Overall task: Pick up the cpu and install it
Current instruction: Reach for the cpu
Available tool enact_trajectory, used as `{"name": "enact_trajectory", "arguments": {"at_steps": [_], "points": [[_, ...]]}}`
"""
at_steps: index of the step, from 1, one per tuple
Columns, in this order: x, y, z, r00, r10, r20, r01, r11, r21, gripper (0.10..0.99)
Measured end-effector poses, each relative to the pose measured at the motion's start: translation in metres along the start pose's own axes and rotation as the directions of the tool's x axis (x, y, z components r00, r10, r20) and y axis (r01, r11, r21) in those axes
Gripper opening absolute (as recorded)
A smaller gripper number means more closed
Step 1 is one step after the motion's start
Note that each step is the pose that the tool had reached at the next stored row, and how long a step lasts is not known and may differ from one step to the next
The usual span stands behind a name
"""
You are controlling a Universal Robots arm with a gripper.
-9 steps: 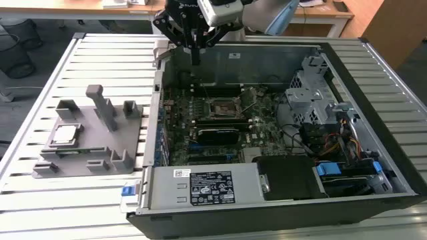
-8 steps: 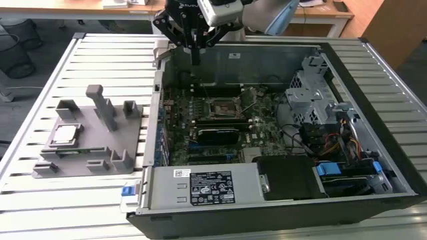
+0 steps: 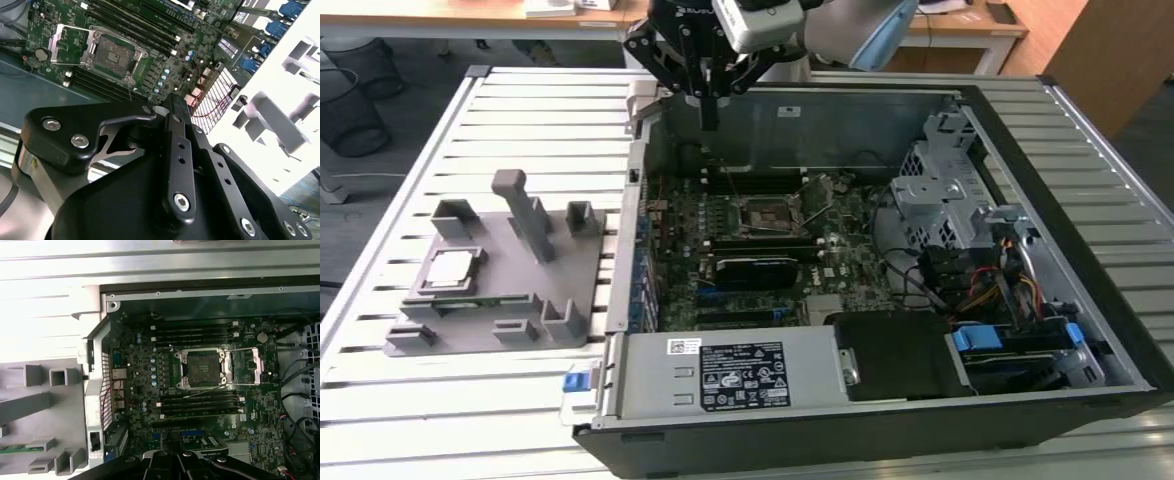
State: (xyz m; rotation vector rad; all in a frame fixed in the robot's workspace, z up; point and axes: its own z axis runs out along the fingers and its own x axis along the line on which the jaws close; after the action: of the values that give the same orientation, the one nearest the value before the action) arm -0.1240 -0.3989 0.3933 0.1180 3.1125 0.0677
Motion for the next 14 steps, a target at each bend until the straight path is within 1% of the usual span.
{"name": "enact_trajectory", "arguments": {"at_steps": [14], "points": [[0.0084, -0.0006, -0.0001, 1.0000, 0.000, 0.0000, 0.000, 1.0000, 0.000, 0.106]]}}
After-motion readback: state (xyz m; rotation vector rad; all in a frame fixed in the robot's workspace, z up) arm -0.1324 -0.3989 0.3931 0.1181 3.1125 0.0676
